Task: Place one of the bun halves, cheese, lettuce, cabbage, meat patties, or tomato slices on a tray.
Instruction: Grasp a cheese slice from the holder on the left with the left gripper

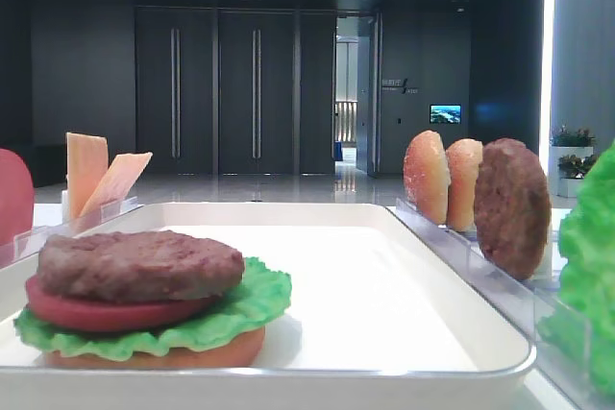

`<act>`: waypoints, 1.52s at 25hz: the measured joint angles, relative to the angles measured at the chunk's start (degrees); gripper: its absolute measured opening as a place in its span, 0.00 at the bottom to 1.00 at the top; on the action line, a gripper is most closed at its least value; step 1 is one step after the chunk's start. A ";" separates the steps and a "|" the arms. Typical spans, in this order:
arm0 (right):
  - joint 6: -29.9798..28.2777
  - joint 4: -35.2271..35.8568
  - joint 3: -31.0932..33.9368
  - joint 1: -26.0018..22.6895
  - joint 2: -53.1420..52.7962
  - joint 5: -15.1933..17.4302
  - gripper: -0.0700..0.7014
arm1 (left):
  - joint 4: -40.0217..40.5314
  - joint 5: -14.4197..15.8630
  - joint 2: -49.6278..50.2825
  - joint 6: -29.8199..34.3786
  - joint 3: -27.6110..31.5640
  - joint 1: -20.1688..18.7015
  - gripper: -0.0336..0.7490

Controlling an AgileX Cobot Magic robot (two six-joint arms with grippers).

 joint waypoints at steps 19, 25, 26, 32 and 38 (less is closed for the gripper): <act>0.04 0.00 0.00 0.00 0.00 0.00 0.63 | 0.00 0.00 1.90 0.32 0.00 0.00 0.40; 0.04 0.00 0.00 0.00 0.00 0.00 0.63 | 0.00 0.01 10.95 0.32 -1.72 0.00 0.40; 0.04 0.00 0.00 0.00 0.00 0.00 0.63 | -0.10 0.01 13.12 0.26 -1.89 0.00 0.40; 0.04 0.00 0.00 0.00 0.00 0.00 0.63 | -0.46 0.13 27.40 -1.30 -5.65 0.00 0.40; 0.04 0.00 0.00 0.00 0.00 0.00 0.63 | -1.56 -0.06 42.74 -1.53 -12.21 0.00 0.40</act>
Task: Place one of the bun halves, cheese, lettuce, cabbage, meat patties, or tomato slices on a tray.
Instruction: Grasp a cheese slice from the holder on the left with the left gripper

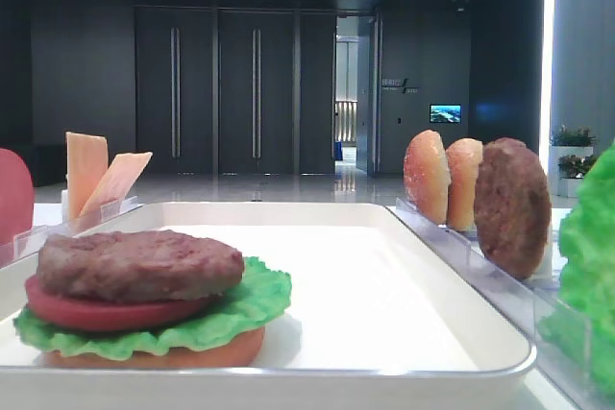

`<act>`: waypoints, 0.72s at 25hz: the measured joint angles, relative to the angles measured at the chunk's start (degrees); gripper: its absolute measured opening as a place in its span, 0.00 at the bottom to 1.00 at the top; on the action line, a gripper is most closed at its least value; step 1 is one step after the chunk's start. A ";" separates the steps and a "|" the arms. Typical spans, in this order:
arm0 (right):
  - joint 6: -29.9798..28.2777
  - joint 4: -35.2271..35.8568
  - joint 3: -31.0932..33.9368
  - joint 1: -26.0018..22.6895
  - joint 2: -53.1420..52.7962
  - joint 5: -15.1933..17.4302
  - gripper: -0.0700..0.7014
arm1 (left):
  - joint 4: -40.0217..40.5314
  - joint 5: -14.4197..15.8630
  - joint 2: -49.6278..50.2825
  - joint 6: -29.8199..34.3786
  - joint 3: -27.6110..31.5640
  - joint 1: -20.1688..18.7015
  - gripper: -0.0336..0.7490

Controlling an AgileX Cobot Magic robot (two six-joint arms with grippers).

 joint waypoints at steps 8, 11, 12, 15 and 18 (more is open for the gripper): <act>0.00 0.00 0.00 0.00 0.00 0.00 0.63 | -0.59 -3.10 15.89 0.05 -9.96 0.00 0.40; 0.00 0.00 0.00 0.00 0.00 0.00 0.63 | -0.67 -3.50 21.01 0.05 -13.91 0.00 0.40; 0.00 0.00 0.00 0.00 0.00 0.00 0.63 | -0.74 -3.57 22.64 0.05 -15.24 0.00 0.40; 0.00 0.02 0.00 0.00 0.00 0.00 0.63 | -1.04 -3.97 26.84 0.05 -18.65 0.00 0.40; 0.00 0.02 0.00 0.00 0.00 0.00 0.63 | -1.32 -4.09 30.61 0.05 -21.99 0.00 0.40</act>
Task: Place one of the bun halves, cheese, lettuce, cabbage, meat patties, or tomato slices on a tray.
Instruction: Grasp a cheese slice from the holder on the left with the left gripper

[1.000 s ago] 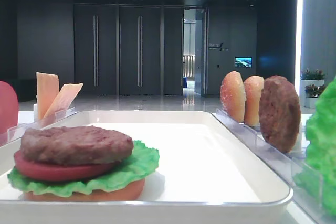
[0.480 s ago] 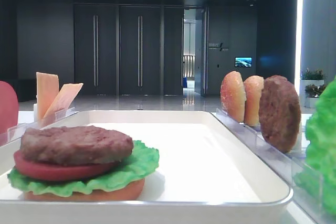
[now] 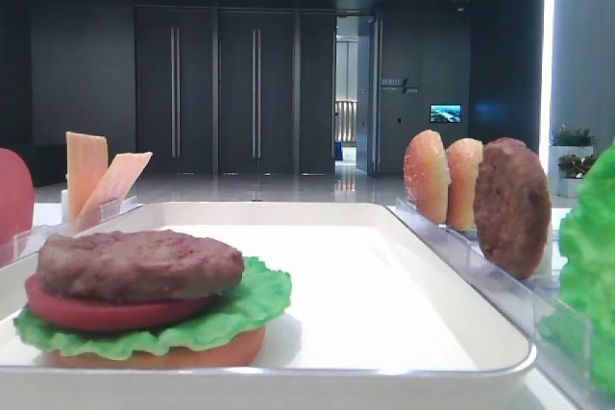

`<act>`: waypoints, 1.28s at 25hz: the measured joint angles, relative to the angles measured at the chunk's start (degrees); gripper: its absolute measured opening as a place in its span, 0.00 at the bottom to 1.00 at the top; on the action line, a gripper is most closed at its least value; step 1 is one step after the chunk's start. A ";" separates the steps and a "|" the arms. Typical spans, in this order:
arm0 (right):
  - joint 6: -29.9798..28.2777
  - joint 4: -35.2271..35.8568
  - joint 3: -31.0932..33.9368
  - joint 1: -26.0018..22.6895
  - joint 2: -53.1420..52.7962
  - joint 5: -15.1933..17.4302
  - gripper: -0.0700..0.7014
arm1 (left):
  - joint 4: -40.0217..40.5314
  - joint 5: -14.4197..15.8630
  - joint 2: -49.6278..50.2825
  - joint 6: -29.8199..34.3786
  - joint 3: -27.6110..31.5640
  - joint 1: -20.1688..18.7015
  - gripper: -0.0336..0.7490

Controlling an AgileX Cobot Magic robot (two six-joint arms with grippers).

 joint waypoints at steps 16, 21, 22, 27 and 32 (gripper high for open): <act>0.00 0.00 0.00 0.00 0.00 0.00 0.63 | -0.16 4.30 20.19 0.00 -20.95 0.00 0.40; 0.00 0.00 0.00 0.00 0.00 0.00 0.63 | -0.16 4.42 26.54 0.06 -27.04 0.00 0.40; 0.00 0.00 0.00 0.00 0.00 0.00 0.63 | -0.16 4.42 27.87 0.17 -28.32 -0.14 0.40; 0.00 0.00 0.00 0.00 0.00 0.00 0.63 | -1.18 4.47 34.68 0.71 -34.43 -0.84 0.40; 0.00 0.00 0.00 0.00 0.00 0.00 0.63 | -2.89 4.41 40.97 1.53 -40.25 -2.03 0.40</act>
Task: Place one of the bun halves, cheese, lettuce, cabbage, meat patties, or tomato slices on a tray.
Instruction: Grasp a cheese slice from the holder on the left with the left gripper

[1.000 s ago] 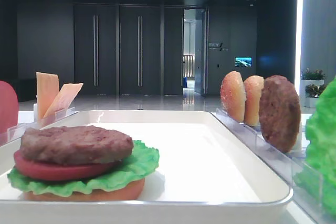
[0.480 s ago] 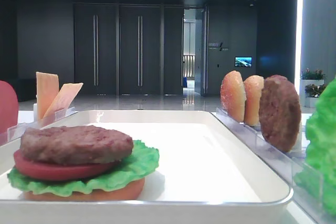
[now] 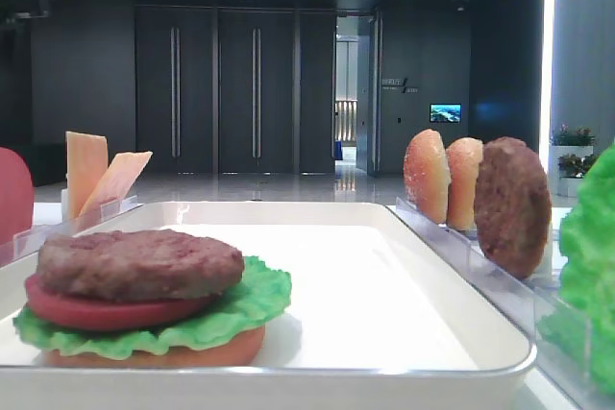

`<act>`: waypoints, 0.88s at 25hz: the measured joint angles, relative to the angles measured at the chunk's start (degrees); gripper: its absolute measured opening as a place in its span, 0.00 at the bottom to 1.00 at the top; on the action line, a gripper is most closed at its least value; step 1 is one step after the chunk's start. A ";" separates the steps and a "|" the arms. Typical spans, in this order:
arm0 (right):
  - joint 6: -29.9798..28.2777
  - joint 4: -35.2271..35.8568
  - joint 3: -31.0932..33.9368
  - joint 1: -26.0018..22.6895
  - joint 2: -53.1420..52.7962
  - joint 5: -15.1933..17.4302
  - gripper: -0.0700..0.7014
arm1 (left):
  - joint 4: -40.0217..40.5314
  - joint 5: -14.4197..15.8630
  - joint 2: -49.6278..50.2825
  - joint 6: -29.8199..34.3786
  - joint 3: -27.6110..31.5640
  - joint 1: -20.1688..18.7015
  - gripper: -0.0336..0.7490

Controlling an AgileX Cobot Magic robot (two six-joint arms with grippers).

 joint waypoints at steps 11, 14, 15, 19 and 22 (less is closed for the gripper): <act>0.00 0.00 0.00 0.00 0.00 0.00 0.63 | -2.90 0.55 7.27 -0.51 -8.42 -2.78 0.40; 0.00 0.00 0.00 0.00 0.00 0.00 0.63 | -3.36 0.71 7.31 -2.71 -8.65 -3.30 0.41; 0.00 0.00 0.00 0.00 0.00 0.00 0.63 | -3.59 0.74 7.31 -3.19 -8.65 -3.46 0.41; 0.00 0.00 0.00 0.00 0.00 0.00 0.63 | -4.89 0.74 7.31 -4.63 -8.65 -5.27 0.41; 0.00 0.00 0.00 0.00 0.00 0.00 0.63 | -5.84 -0.07 7.31 -6.41 -8.65 -7.27 0.41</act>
